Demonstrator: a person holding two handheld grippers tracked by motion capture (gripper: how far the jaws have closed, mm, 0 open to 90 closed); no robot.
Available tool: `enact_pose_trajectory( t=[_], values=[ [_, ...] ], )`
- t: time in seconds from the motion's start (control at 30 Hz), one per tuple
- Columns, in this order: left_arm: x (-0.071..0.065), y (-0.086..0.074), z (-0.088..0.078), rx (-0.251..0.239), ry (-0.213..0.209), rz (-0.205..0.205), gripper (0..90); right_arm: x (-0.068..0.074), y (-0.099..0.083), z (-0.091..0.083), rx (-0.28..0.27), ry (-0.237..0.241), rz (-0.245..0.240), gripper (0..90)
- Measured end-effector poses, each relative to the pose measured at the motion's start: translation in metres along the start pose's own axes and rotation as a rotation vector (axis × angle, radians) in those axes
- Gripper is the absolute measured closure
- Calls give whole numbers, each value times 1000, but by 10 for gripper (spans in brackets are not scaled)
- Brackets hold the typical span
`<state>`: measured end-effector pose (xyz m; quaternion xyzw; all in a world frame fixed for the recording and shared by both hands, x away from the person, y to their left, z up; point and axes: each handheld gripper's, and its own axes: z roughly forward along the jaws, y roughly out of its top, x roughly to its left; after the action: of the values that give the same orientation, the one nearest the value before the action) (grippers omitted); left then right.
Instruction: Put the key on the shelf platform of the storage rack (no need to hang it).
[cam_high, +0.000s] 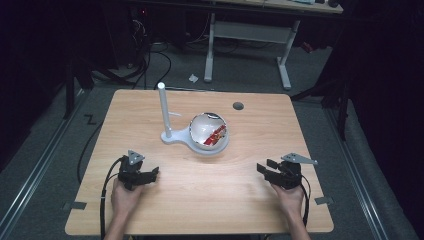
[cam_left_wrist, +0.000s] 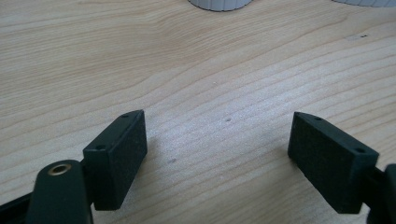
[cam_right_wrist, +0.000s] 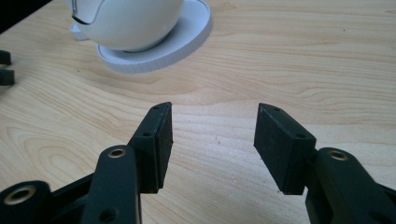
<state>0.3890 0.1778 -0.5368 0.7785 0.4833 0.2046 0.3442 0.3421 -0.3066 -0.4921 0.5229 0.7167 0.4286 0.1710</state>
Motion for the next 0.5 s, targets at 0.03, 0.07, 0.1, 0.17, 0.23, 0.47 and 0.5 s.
enact_pose_trajectory(
  t=[0.03,0.07,0.1,0.17,0.23,0.47,0.5],
  values=[
    [0,0,0,0,0,0,200,0,-1,1,4,-3,3,472],
    [0,0,0,-1,1,0,200,0,-2,2,3,-5,3,472],
    [0,0,0,1,0,1,200,0,-2,3,4,-6,1,472],
    [0,0,0,-1,1,1,200,0,-4,6,12,-11,5,470],
    [0,0,0,-1,1,0,200,0,-6,7,15,-19,7,471],
    [0,0,0,-1,1,0,200,2,-9,14,11,-51,-21,469],
    [0,0,0,-1,2,0,200,2,-9,15,14,-55,-27,468]
  ],
)
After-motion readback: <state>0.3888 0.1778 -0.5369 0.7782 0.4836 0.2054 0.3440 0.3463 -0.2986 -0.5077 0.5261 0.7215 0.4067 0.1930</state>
